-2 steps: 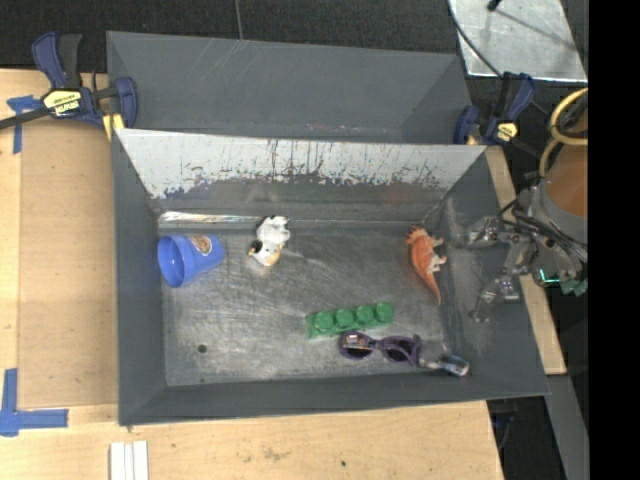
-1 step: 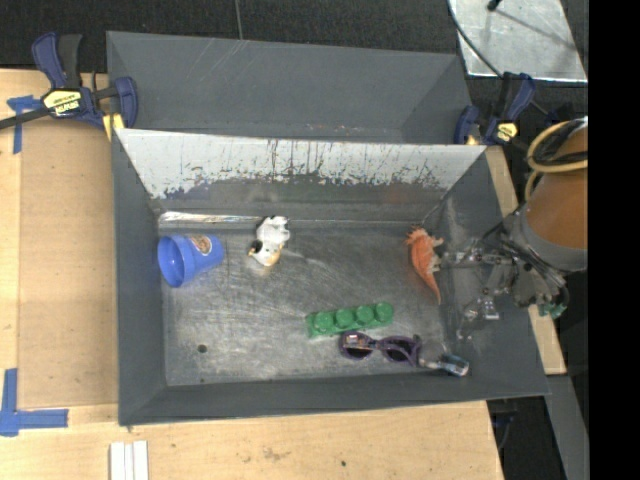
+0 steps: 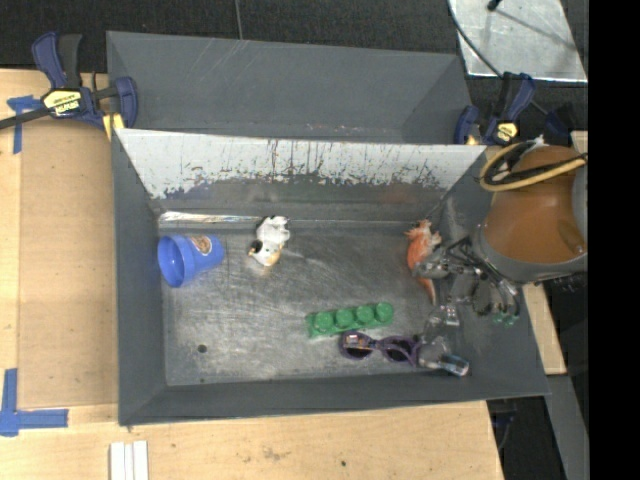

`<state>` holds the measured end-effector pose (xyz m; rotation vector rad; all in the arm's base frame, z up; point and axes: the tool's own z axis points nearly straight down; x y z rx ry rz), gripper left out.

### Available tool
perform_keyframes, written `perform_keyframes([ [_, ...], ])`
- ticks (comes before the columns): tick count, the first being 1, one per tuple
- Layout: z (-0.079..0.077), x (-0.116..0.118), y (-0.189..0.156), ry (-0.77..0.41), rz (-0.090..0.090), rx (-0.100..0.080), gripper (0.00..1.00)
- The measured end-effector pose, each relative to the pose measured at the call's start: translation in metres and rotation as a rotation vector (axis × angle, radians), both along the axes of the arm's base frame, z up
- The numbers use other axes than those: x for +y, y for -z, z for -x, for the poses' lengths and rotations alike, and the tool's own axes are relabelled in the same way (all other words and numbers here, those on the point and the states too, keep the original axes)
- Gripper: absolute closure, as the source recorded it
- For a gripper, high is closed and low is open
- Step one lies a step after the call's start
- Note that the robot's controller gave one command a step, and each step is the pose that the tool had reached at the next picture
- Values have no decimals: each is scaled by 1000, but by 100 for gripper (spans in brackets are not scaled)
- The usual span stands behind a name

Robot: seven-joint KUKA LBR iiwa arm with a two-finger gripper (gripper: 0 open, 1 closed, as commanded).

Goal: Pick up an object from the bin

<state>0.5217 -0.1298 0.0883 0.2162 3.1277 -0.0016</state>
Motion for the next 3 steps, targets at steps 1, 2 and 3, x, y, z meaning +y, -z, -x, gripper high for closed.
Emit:
perform_keyframes([
  [1,-7,0,27,33,-6,-2,0],
  [2,-1,-1,22,246,-6,-4,0],
  [3,1,45,18,411,3,-9,0],
])
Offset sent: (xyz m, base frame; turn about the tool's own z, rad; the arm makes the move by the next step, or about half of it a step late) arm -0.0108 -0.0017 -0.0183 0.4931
